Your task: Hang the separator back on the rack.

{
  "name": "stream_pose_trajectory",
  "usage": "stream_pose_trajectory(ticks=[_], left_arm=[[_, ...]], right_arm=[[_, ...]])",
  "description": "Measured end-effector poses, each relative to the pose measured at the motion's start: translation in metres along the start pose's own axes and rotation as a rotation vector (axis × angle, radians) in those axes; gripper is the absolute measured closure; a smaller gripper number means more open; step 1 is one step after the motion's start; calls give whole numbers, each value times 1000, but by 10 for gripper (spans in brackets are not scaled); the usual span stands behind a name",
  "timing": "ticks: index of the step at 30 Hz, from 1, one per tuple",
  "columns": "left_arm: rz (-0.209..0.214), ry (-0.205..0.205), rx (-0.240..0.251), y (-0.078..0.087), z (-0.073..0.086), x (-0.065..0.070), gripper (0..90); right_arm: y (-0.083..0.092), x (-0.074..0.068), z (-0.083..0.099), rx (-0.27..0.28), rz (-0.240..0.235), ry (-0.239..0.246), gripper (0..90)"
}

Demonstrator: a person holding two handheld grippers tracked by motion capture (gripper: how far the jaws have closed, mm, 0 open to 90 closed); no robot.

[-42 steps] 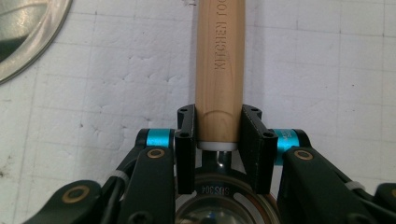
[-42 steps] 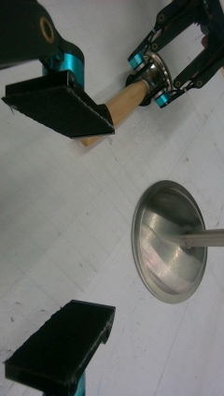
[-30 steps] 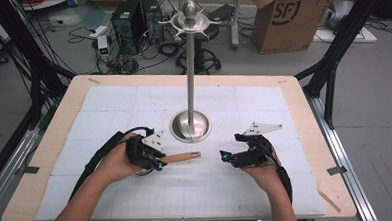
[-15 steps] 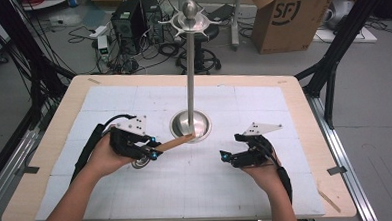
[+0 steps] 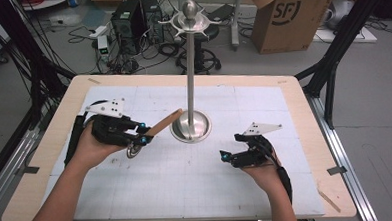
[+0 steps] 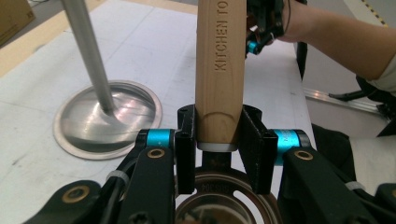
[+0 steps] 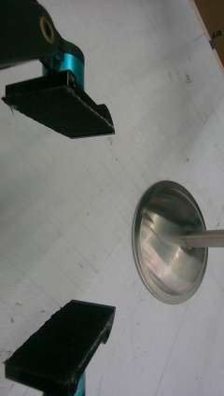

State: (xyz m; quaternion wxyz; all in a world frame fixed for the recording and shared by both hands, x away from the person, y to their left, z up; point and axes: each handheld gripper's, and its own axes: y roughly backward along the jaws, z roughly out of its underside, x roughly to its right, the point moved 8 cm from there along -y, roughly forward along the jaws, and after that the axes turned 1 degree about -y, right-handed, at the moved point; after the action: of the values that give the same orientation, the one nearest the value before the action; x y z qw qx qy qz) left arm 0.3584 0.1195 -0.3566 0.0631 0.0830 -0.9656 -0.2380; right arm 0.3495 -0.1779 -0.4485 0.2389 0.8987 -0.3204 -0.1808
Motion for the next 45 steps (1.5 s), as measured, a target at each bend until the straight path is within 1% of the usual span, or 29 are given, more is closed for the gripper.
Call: stream_pose_trajectory(ticks=[1,4,9,10,12,13,15,16,19,22,24,27,28,30,31,33,36,37,38,42,44,45], left_arm=[[-2,0,-5,3,-3,-2,692],[-10,7,16,9,-12,-4,692],[-21,5,54,19,-28,-9,692],[-21,10,65,21,-31,-10,692],[-27,5,72,25,-38,-13,692],[-29,7,75,26,-41,-14,691],[-24,17,97,31,-47,-17,692],[-27,21,103,32,-50,-18,692],[-48,12,101,39,-59,-24,691],[-56,19,120,44,-68,-28,692],[-61,30,125,46,-72,-31,691],[-80,38,128,51,-79,-38,692],[-89,36,129,53,-81,-40,691],[-94,38,136,55,-85,-41,691],[-98,32,137,57,-87,-43,692],[-101,39,147,59,-92,-44,692],[-113,36,145,63,-98,-48,691],[-117,42,151,64,-102,-49,692],[-116,33,150,66,-104,-51,691],[-118,19,155,70,-117,-55,691],[-111,22,172,71,-123,-56,691],[-108,23,172,72,-126,-58,691]], right_arm=[[0,0,0,0,0,0,104],[0,0,0,0,0,0,104],[0,0,0,0,0,-2,104],[0,0,0,0,-1,0,104],[0,-1,0,2,-3,1,104],[0,-1,0,3,-2,1,104],[0,-2,0,-2,-7,-5,104],[0,-1,0,1,-9,2,104],[0,-2,-1,3,-10,1,104],[0,-2,0,1,-9,2,104],[0,-2,0,2,-10,3,104],[0,-2,-1,2,-10,0,104],[0,-2,-1,7,-9,6,104],[1,-2,-1,7,-8,-2,104],[1,-2,-1,8,-9,-2,104],[1,-2,-1,6,-10,-3,104],[0,-2,0,3,-11,1,104],[0,-2,-1,4,-10,1,104],[0,-2,-1,5,-10,-3,104],[1,-1,-1,9,-10,-3,104],[2,-1,-1,12,-9,0,104],[2,-1,-1,12,-9,-3,104]])
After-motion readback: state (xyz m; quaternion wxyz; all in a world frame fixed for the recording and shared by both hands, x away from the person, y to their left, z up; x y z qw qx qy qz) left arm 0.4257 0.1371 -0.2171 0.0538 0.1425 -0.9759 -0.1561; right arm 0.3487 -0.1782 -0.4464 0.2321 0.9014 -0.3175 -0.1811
